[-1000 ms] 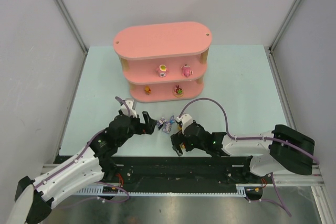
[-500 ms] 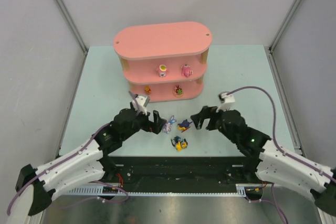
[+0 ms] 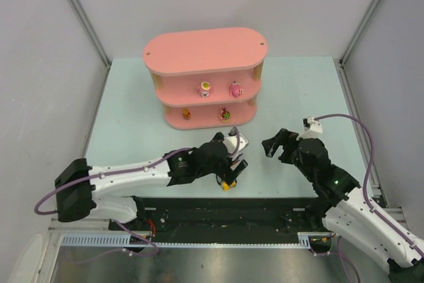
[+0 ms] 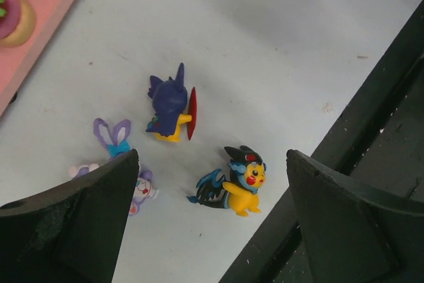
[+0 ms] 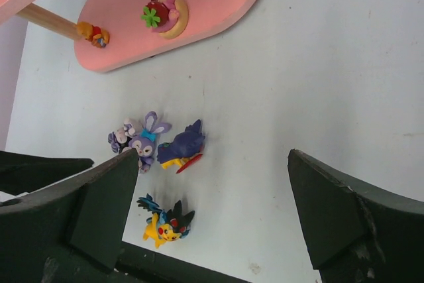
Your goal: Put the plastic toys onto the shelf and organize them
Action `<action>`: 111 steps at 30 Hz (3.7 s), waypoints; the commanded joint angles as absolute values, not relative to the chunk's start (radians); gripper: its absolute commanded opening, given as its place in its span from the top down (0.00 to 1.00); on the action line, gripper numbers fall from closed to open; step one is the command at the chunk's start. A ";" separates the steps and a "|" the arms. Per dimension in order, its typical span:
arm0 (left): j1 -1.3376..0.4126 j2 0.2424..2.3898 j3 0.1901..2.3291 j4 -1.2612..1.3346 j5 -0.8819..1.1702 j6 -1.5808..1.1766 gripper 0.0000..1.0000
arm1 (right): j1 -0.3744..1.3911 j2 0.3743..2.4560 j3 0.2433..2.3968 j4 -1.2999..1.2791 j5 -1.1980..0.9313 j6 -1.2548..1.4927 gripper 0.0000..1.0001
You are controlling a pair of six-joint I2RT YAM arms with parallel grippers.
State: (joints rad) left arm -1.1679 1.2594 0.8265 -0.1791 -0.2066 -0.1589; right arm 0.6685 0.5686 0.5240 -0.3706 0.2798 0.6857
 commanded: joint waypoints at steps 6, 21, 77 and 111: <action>-1.258 1.449 0.953 -0.344 -0.227 -0.071 0.05 | 0.643 0.532 0.555 -0.417 0.282 0.686 0.00; -1.350 1.580 1.028 -0.402 -0.377 -0.166 0.05 | 0.615 0.549 0.554 -0.423 0.265 0.673 0.00; -1.437 1.878 1.258 -0.663 -0.566 -0.264 0.26 | 0.583 0.607 0.555 -0.394 0.221 0.667 0.00; -1.437 1.764 1.227 -0.637 -0.578 -0.284 0.93 | 0.577 0.595 0.541 -0.397 0.213 0.672 0.00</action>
